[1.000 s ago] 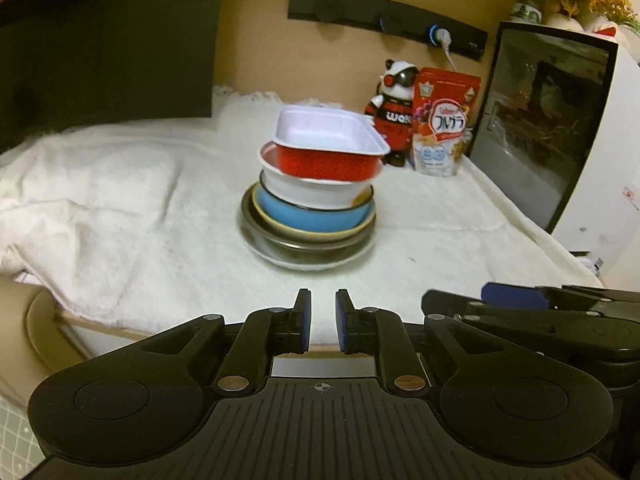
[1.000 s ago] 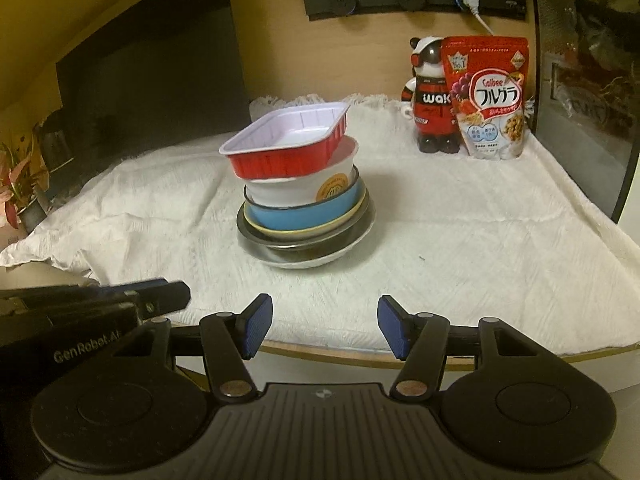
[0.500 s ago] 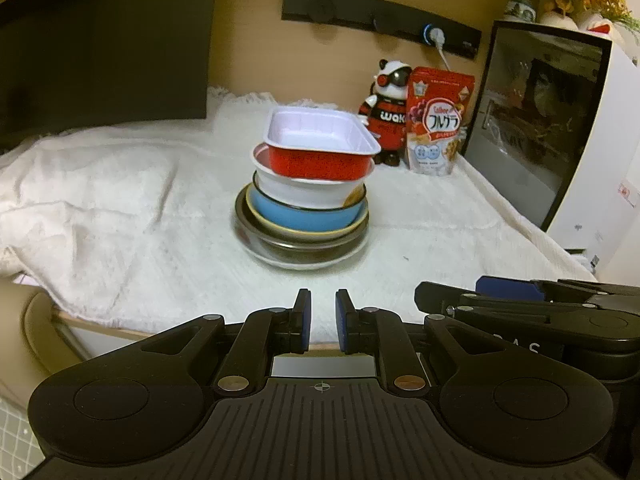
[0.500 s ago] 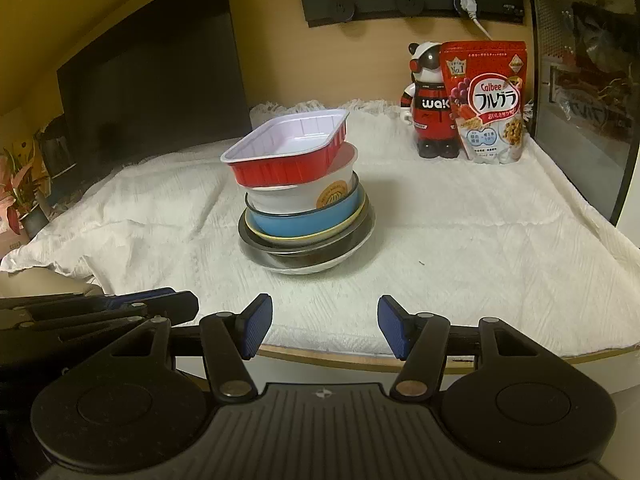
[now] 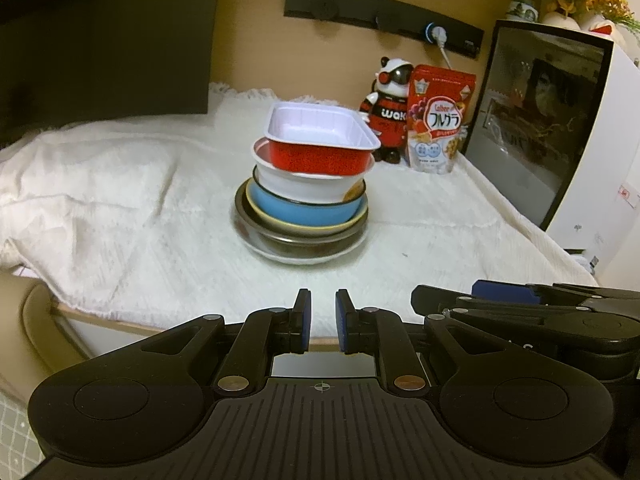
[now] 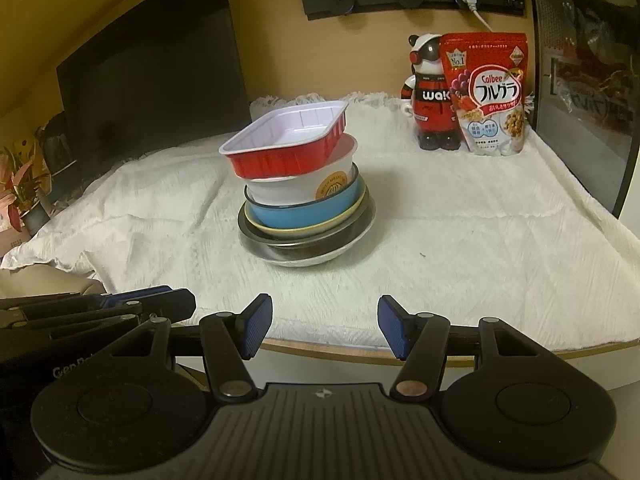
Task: Organize plates and bowls
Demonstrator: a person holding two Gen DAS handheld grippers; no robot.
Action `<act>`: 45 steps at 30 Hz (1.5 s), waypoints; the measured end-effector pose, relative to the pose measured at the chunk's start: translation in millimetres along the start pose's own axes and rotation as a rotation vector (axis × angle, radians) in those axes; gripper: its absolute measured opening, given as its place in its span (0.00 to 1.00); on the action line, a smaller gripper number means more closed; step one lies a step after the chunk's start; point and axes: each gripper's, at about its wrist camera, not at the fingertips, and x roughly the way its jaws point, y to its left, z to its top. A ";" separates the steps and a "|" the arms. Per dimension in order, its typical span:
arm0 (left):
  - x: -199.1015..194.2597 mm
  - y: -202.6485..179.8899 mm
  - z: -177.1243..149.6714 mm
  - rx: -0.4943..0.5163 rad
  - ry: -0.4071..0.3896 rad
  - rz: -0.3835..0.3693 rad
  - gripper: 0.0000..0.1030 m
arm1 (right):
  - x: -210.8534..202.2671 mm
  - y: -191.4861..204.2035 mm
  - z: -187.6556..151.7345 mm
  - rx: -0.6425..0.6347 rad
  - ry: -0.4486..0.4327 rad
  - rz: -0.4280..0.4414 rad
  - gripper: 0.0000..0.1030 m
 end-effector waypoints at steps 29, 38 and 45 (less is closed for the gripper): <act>3.9 -5.4 0.9 -0.012 0.008 -0.004 0.15 | -3.0 -9.6 -2.1 0.004 0.005 0.009 0.57; 4.8 -4.3 1.5 -0.012 0.007 -0.002 0.15 | -3.0 -9.6 -2.3 0.005 0.003 0.008 0.57; 6.7 -0.5 1.5 -0.022 0.008 -0.006 0.15 | 1.9 -7.8 -0.5 -0.004 0.010 0.009 0.57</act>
